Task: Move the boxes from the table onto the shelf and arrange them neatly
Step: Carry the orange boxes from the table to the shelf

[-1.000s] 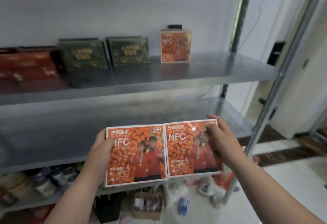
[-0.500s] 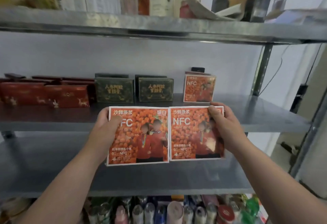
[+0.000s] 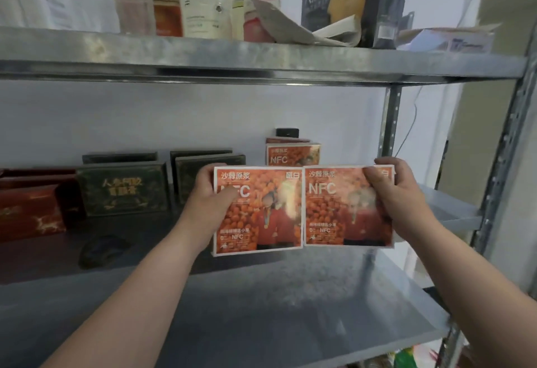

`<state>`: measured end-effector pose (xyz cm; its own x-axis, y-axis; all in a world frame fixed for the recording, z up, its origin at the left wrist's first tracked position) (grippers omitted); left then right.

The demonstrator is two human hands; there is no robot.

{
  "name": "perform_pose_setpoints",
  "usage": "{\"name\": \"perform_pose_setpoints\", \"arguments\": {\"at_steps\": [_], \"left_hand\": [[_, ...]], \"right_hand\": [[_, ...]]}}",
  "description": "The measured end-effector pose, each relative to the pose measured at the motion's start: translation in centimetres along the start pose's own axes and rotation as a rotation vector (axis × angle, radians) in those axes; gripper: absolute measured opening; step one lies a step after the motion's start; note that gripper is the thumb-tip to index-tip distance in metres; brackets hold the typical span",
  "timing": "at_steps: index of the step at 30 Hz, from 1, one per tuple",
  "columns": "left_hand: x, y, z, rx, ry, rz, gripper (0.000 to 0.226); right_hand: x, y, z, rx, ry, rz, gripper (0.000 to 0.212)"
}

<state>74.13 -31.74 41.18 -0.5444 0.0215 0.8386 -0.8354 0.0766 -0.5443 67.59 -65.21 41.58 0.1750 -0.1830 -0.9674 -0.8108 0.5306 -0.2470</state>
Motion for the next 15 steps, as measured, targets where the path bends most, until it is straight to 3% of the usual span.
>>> {"name": "perform_pose_setpoints", "arguments": {"at_steps": [7,15], "left_hand": [[-2.1,-5.9,8.9,-0.083,0.024,0.020,0.055],[-6.4,-10.2,13.7,0.030,-0.118,0.023,0.054]], "right_hand": [[1.1,-8.6,-4.4,0.036,0.018,-0.034,0.025],[4.2,-19.6,-6.0,-0.083,0.135,-0.056,0.024]]}}
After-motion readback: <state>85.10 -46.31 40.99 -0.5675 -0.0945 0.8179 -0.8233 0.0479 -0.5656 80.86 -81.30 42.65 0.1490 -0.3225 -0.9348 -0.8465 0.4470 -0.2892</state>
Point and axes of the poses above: each hand's wrist, its own y-axis away from the middle knuckle, its own z-axis out of the palm, x = y × z, the point moved 4 cm from there along -y, towards the middle knuckle, and after that the axes turned 13 degrees about z, right-handed, at the moved point
